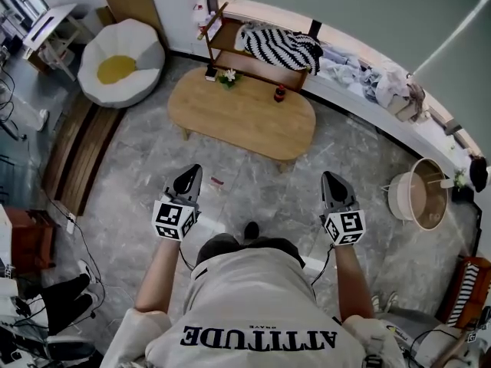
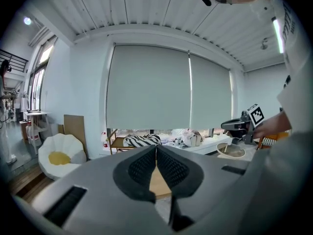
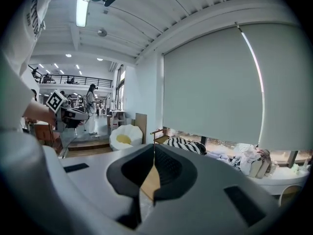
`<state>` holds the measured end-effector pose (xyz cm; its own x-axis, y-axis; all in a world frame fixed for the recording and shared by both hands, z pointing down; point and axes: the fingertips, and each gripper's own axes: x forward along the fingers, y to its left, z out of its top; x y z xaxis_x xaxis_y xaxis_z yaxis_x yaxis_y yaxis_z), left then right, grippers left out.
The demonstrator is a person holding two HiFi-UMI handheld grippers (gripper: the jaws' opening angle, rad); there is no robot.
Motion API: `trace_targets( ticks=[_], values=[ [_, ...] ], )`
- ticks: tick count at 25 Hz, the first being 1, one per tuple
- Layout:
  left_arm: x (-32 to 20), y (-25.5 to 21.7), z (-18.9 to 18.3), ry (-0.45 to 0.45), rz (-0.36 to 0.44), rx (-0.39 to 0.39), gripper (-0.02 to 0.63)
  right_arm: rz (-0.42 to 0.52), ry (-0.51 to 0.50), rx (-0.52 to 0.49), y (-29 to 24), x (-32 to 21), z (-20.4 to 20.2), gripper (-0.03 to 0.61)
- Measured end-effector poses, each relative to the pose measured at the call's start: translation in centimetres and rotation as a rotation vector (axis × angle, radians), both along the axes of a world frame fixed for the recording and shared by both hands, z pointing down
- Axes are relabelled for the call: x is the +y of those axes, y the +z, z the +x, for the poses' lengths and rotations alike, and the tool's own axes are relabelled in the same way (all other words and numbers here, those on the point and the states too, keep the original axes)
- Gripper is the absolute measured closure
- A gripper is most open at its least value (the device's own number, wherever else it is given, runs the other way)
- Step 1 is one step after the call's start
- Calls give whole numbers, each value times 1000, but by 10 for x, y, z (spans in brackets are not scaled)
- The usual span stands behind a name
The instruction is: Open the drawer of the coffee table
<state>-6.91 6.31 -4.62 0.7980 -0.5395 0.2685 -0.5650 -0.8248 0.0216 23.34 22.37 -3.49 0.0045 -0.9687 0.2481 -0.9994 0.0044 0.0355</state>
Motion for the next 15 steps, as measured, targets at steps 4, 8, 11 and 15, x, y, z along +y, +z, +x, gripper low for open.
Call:
trace_targets(
  ticks=[4, 8, 11, 15],
  values=[
    [-10, 1, 12, 3, -5, -15, 592, -10, 5, -15, 7, -9, 11, 558],
    [-22, 3, 16, 5, -11, -26, 592, -19, 16, -33, 15, -17, 15, 558],
    [-32, 11, 18, 11, -20, -31, 592, -24, 23, -34, 21, -25, 15, 558],
    [-48, 22, 22, 34, -37, -27, 592, -32, 42, -40, 29, -40, 15, 558]
  ],
)
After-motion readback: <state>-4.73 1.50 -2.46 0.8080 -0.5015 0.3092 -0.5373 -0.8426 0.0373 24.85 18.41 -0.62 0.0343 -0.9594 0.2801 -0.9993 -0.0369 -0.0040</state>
